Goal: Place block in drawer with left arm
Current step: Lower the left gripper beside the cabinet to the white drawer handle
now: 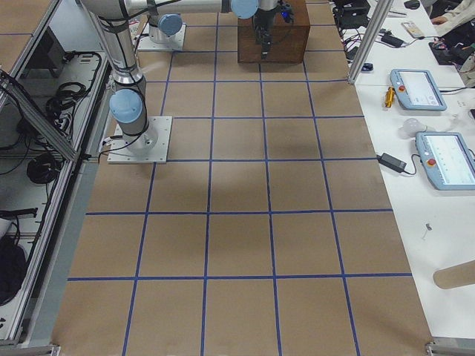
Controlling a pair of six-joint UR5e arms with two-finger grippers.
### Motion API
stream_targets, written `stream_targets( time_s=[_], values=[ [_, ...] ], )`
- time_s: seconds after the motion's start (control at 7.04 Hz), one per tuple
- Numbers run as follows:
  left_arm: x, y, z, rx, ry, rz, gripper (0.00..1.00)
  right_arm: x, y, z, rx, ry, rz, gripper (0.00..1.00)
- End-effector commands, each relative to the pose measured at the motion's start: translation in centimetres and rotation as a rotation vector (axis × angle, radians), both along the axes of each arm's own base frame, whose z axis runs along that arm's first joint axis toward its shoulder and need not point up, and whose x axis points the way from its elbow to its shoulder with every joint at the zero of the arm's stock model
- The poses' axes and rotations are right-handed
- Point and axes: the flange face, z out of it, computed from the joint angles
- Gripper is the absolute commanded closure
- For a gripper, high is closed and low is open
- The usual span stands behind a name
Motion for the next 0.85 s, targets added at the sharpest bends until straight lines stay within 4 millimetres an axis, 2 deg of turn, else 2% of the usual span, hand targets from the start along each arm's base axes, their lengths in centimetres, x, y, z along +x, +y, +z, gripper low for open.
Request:
stream_targets(
  time_s=[0.0,0.28,0.71],
  values=[
    [-0.4,-0.6,-1.7,0.019,0.032,0.006,0.00,0.0,0.0,0.0,0.000,0.000,0.001,0.00],
    [-1.5,-1.2,-2.6,0.022,0.052,-0.006,0.00,0.0,0.0,0.0,0.000,0.000,0.000,0.00],
    [-1.5,-1.7,-4.1,0.030,0.052,-0.003,0.00,0.0,0.0,0.0,0.000,0.000,0.000,0.00]
  ],
)
